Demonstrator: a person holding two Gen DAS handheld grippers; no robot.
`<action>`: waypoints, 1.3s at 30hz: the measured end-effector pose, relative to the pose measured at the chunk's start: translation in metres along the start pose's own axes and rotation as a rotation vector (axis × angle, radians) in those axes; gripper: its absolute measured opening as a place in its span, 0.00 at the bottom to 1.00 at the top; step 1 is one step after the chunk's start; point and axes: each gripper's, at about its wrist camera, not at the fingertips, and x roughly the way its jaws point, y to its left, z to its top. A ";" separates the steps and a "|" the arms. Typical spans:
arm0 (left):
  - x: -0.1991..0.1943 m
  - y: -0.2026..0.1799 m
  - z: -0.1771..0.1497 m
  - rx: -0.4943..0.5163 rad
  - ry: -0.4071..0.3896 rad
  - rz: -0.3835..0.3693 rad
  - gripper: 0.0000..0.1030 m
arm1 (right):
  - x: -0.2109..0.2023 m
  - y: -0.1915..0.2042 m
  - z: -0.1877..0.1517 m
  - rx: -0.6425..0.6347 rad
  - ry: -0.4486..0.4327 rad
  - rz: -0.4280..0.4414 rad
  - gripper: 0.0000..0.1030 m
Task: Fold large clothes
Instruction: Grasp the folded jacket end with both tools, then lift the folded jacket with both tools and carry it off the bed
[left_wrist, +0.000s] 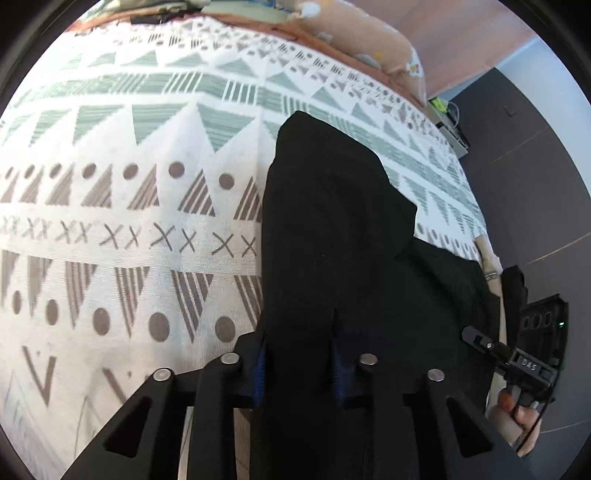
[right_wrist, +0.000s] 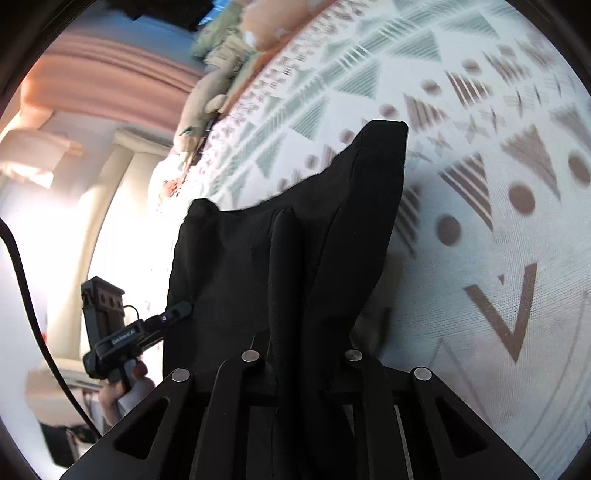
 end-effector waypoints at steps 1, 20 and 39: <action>-0.006 -0.002 -0.002 0.003 -0.012 0.002 0.24 | -0.004 0.007 -0.001 -0.014 -0.010 -0.008 0.13; -0.139 -0.039 -0.072 0.098 -0.225 -0.074 0.19 | -0.110 0.123 -0.084 -0.190 -0.259 -0.068 0.11; -0.205 -0.132 -0.118 0.210 -0.333 -0.135 0.18 | -0.213 0.136 -0.126 -0.255 -0.392 -0.018 0.11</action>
